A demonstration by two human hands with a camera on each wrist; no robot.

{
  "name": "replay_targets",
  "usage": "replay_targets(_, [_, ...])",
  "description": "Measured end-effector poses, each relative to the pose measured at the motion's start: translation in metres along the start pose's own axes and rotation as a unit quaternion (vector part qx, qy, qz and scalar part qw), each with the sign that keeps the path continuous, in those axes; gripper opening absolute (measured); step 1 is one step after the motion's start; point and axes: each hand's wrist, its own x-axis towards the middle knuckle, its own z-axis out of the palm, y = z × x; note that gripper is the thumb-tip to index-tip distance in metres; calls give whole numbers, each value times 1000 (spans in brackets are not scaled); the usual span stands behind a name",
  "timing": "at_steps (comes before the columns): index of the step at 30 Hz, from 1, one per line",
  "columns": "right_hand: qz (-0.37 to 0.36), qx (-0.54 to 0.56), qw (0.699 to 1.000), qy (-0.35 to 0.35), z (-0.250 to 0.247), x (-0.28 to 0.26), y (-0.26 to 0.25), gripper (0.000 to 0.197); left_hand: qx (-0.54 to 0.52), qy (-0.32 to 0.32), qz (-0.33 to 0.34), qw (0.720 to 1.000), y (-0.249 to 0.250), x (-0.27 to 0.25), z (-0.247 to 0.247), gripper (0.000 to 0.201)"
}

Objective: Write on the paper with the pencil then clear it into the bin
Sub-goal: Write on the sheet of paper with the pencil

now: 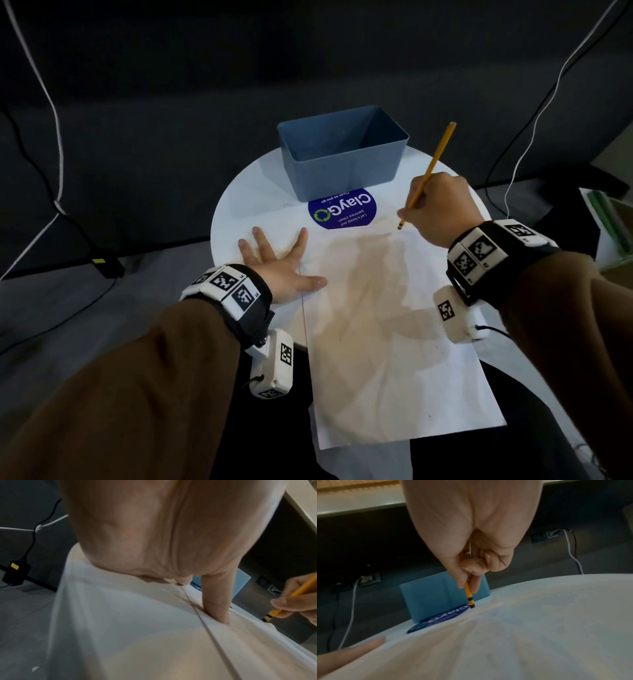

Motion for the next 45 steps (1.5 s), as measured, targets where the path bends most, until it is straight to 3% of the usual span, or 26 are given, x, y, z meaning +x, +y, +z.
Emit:
replay_targets(5, [-49,-14,999,-19,14,-1,-19,18,-6,-4,-1,1000,1,-4,0,96])
replay_targets(14, [9,-29,999,-22,-4,-2,5,23,3,-2,-4,1000,4,-5,-2,95])
replay_targets(21, [-65,8,998,-20,22,-4,-24,25,-9,3,1,1000,1,-3,0,97])
replay_targets(29, [1,-44,998,-33,5,3,-4,23,-13,-3,1,1000,-1,0,1,97])
replay_targets(37, [-75,4,996,-54,25,-4,-30,24,-17,-1,1,1000,-1,-2,0,96])
replay_targets(45, [-33,-25,999,-36,10,2,-15,22,-3,-4,-1,1000,0,2,0,97])
